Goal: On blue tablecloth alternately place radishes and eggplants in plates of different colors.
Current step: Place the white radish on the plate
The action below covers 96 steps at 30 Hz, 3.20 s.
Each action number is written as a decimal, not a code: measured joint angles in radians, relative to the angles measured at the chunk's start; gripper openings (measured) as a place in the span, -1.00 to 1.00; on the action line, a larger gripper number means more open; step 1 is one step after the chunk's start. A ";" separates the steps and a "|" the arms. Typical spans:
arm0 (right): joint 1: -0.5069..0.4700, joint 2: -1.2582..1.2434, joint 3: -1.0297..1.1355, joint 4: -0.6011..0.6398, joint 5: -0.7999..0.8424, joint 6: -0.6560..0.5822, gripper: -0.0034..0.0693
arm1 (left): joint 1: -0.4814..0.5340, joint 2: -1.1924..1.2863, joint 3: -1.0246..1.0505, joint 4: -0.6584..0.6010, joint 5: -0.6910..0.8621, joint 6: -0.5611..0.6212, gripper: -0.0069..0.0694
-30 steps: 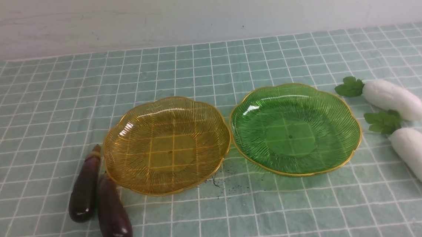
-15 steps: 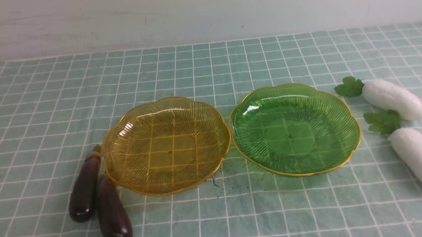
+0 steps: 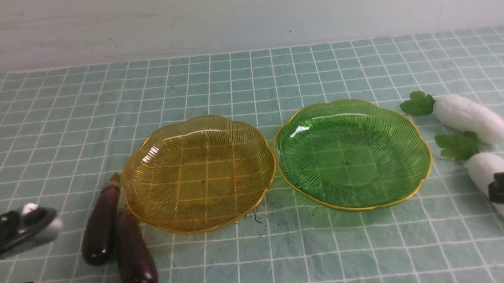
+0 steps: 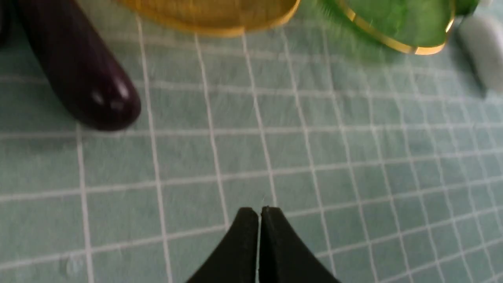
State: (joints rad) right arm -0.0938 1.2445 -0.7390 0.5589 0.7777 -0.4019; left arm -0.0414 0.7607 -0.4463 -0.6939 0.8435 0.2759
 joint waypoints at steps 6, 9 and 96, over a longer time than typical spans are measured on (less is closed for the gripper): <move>0.000 0.280 -0.249 -0.158 0.108 0.114 -0.93 | 0.000 0.170 -0.005 0.000 0.022 0.020 -0.84; 0.000 0.378 -0.387 -0.248 0.184 0.167 -0.93 | 0.000 0.232 -0.005 0.001 0.028 0.022 -0.84; 0.349 0.828 -0.828 -0.104 0.218 -0.049 0.33 | 0.000 0.255 -0.008 -0.029 0.031 0.068 -0.84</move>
State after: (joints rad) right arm 0.2555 2.0730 -1.5674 0.4549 0.9958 -0.4504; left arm -0.0414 1.0161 -0.4546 -0.7234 0.8749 0.3442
